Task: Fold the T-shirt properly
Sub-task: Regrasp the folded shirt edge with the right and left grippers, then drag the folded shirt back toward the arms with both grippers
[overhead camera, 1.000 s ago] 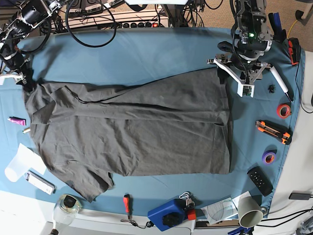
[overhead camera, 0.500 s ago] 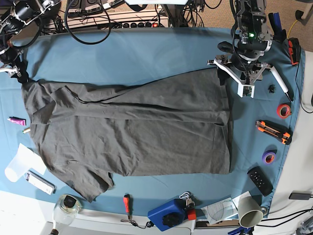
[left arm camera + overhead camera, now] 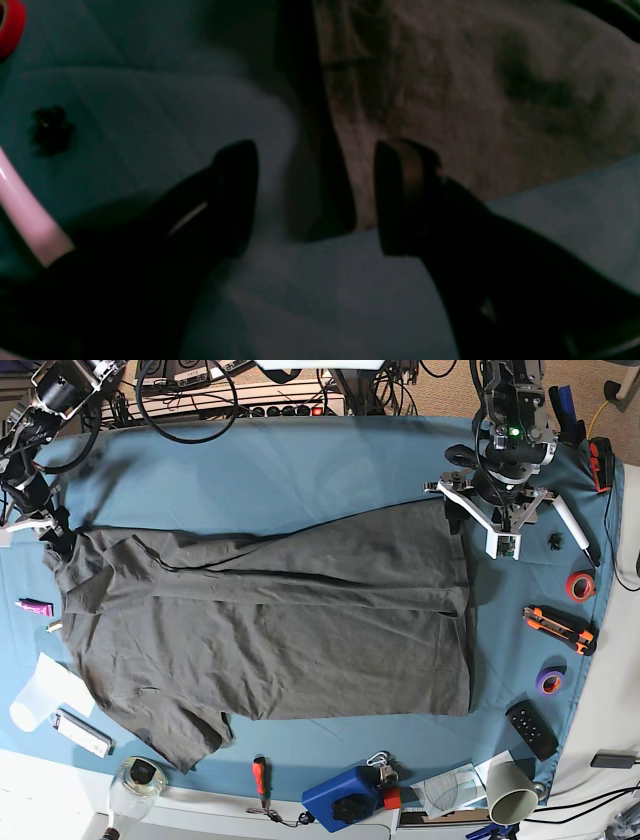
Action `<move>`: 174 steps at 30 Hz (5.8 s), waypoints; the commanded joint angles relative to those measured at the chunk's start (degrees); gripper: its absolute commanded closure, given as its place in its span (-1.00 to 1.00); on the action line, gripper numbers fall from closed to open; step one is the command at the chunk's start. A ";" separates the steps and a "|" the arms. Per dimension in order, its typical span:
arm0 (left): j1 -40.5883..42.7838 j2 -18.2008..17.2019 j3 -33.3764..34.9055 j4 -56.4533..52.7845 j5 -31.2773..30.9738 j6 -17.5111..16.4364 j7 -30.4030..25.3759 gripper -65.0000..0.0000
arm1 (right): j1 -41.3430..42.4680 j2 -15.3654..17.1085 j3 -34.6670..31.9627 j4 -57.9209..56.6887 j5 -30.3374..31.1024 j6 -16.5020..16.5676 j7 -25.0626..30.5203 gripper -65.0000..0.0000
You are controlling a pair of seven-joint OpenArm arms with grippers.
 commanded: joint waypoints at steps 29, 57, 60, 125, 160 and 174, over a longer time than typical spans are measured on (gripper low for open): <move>-0.11 -0.15 -0.04 1.05 0.02 0.00 -1.27 -0.14 | 0.42 6.58 4.02 0.68 2.05 4.33 -8.24 0.05; -0.13 -0.11 -0.04 1.05 0.00 0.00 -3.30 -0.14 | 3.65 1.36 4.13 0.68 -3.58 1.92 -0.31 0.05; -0.15 0.02 0.00 1.05 -0.07 -0.04 -6.45 -0.14 | 3.63 1.33 4.13 0.68 -3.61 1.92 -0.94 0.05; -5.84 1.57 -0.07 -12.90 -4.04 -1.11 14.60 1.00 | -2.58 5.66 3.93 5.31 0.55 3.43 -7.69 1.00; 6.49 1.57 -0.07 0.00 -0.57 -1.51 9.35 0.37 | -10.14 9.94 6.67 5.35 5.03 5.49 -12.72 0.48; 6.56 1.57 -0.07 5.33 3.15 -1.31 10.29 0.37 | -9.68 10.43 10.82 5.35 9.11 5.35 -12.50 0.46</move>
